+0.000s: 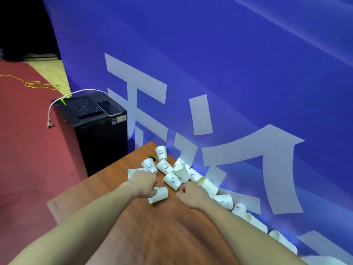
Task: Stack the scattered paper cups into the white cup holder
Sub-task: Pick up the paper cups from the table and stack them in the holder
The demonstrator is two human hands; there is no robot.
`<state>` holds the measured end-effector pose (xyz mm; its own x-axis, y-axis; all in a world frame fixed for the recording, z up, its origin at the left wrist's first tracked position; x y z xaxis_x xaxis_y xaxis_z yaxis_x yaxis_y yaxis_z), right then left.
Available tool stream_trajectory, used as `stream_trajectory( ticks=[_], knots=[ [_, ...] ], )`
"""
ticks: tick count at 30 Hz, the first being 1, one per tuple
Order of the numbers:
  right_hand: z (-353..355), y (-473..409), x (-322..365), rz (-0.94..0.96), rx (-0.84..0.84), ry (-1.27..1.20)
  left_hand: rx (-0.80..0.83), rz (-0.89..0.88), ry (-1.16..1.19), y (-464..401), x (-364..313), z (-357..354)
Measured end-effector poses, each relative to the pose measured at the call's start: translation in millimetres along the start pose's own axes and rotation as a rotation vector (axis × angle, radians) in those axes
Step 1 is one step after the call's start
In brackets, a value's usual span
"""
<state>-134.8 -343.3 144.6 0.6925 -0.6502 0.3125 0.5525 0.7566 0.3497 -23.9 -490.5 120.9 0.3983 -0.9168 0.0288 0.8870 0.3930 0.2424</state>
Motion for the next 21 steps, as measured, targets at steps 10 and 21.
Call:
stream_trajectory(
  ticks=[10,21],
  knots=[
    [-48,-85,44,0.009,0.026,0.1,-0.004,0.2,0.067,-32,88,-51],
    [-112,-159,46,0.027,0.086,0.283,0.004,0.523,0.261,-85,144,-120]
  ],
)
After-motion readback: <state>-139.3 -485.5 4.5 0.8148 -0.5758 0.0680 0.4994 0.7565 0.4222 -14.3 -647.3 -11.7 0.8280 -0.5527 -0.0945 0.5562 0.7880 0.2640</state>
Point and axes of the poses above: each hand's wrist, its own y-axis away from the middle knuckle, its own z-axis out of the back of the hand, x = y × z, the point moved 4 cm from there along -y, towards the middle knuckle
